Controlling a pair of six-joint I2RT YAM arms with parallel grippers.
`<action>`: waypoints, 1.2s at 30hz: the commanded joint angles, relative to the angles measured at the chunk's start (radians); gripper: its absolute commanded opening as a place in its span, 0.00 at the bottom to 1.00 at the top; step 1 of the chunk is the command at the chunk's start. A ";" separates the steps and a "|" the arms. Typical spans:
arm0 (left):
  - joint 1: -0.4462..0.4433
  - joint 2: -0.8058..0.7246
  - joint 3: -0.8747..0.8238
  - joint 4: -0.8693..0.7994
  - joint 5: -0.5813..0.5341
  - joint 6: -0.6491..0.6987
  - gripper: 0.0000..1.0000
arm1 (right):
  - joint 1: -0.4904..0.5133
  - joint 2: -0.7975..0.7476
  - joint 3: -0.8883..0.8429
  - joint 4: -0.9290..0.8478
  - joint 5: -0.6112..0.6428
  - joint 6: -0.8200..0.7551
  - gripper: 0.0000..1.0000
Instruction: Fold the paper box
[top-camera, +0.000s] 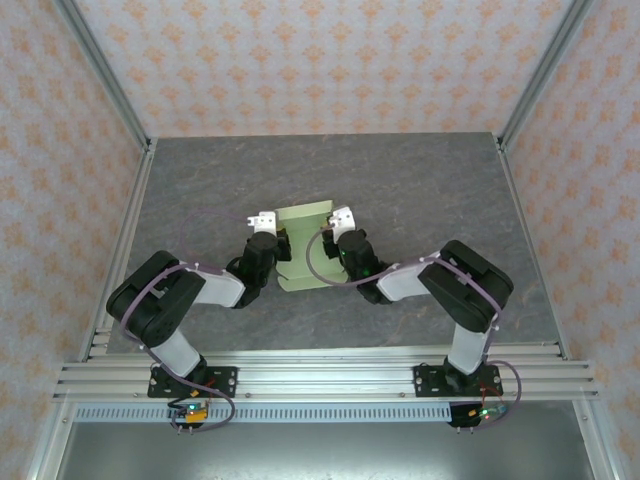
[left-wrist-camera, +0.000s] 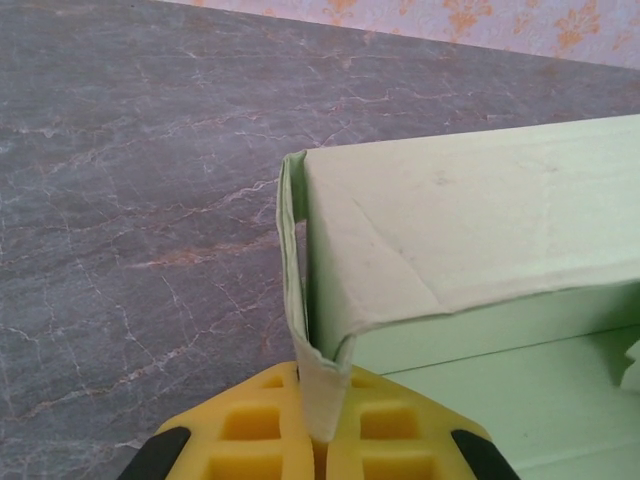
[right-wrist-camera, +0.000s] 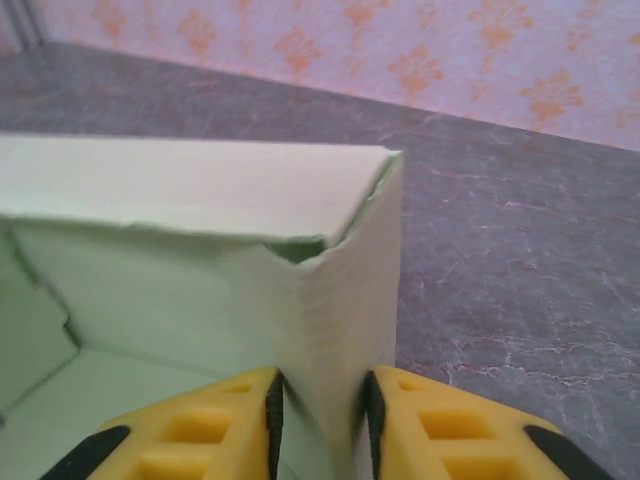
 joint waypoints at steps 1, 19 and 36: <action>-0.021 -0.027 0.001 -0.014 0.003 -0.048 0.00 | 0.009 0.043 0.041 0.097 0.063 0.035 0.36; -0.064 -0.030 0.067 -0.163 -0.026 -0.201 0.00 | 0.002 0.119 0.138 0.188 0.258 0.022 0.31; -0.078 -0.078 0.132 -0.340 -0.094 -0.307 0.00 | 0.006 0.191 0.201 0.116 0.574 0.109 0.11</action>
